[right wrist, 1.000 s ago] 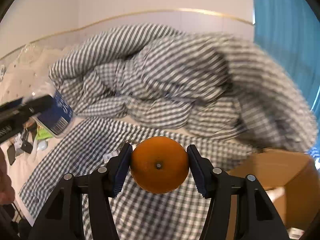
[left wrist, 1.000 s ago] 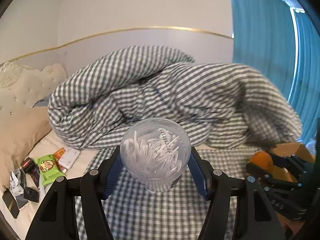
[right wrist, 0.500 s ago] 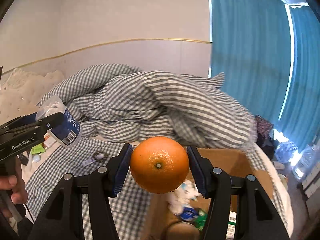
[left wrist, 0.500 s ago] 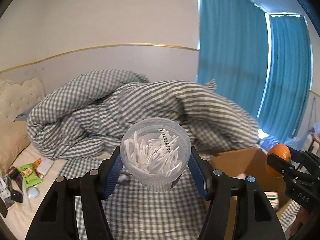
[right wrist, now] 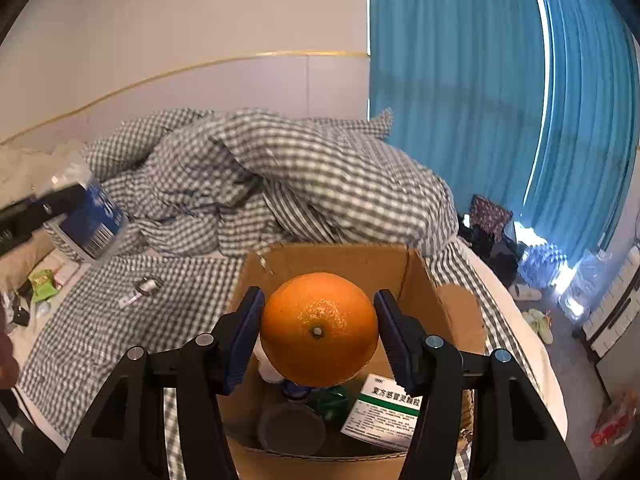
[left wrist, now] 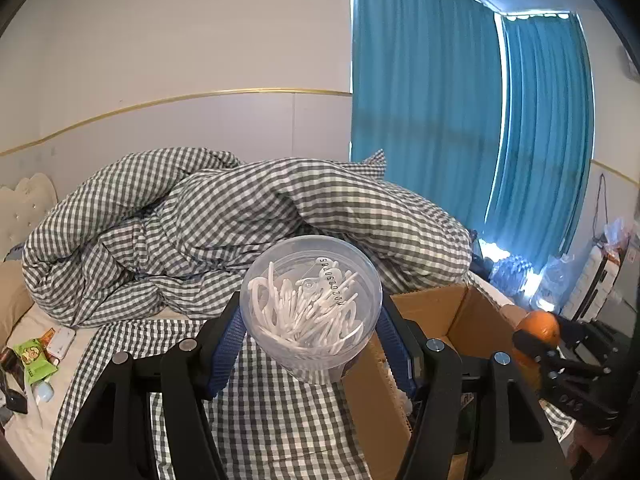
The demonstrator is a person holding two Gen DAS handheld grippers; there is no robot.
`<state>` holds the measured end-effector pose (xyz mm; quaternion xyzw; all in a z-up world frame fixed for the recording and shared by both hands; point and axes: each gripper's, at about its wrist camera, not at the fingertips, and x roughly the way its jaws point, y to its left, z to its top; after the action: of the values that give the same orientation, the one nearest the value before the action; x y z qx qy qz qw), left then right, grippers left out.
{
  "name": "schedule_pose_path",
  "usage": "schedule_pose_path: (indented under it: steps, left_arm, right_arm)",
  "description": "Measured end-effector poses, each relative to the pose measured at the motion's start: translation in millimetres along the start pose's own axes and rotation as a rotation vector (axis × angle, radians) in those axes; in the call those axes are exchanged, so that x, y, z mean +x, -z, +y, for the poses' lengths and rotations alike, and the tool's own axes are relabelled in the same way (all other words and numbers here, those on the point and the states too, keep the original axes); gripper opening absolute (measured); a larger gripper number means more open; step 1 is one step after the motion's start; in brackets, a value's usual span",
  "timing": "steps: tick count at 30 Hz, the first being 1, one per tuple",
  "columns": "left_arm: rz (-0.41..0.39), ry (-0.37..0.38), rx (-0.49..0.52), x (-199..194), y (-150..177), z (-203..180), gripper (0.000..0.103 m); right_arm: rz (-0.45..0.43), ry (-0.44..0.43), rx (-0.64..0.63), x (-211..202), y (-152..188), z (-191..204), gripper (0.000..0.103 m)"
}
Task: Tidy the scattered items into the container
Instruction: 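Carry the tub and orange over the box and release the orange, then lower the cotton-swab tub into the box and open the left tool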
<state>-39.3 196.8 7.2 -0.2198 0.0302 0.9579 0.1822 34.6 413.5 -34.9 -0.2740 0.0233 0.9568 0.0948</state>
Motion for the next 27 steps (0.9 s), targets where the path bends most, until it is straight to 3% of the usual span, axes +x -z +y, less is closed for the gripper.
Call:
schedule_pose_path:
  steps: [3,6,12,27]
  left_arm:
    - [0.004,0.002,0.008,5.1,-0.8,-7.0,0.065]
    - [0.011,0.005,0.016,11.1,-0.8,-13.2,0.065]
    - [0.029,0.026,0.035,22.2,3.6,-32.9,0.065]
    - [0.116,0.156,0.099,68.2,19.6,-123.1,0.065]
  right_arm:
    - [0.006,0.032,0.012,6.6,8.1,-9.1,0.058]
    - [-0.015,0.041,0.031,3.7,10.2,-18.6,0.08]
    - [-0.06,0.069,0.061,-6.7,7.0,-36.8,0.081]
    - [-0.056,0.151,0.137,-26.7,18.3,-99.6,0.082]
